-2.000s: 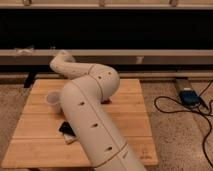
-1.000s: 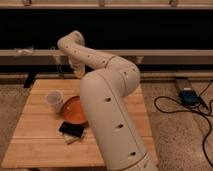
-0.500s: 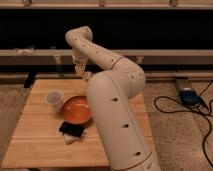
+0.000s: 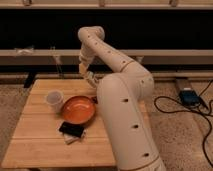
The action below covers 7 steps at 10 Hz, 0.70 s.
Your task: Stand the bottle upright
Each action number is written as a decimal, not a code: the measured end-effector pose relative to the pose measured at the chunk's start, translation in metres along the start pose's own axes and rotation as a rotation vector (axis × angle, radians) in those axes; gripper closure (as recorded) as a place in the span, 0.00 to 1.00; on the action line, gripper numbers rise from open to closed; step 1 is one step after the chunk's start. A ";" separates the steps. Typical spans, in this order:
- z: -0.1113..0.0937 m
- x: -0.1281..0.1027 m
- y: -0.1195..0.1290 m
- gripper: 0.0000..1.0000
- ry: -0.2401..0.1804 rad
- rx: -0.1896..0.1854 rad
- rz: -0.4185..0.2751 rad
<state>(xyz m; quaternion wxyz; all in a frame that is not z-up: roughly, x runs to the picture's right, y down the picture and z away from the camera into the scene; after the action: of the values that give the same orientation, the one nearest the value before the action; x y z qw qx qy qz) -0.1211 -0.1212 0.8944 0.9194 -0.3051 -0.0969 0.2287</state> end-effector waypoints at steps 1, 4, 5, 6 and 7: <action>-0.001 0.005 -0.004 1.00 -0.043 -0.016 0.024; -0.002 0.014 -0.009 1.00 -0.139 -0.037 0.066; -0.005 0.021 -0.013 1.00 -0.170 -0.036 0.079; -0.007 0.025 -0.014 1.00 -0.192 -0.036 0.086; -0.009 0.022 -0.013 1.00 -0.222 -0.039 0.087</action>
<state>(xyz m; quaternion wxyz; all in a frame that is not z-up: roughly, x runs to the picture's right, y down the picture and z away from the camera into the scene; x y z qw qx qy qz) -0.0939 -0.1242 0.8954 0.8860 -0.2997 -0.1892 0.2988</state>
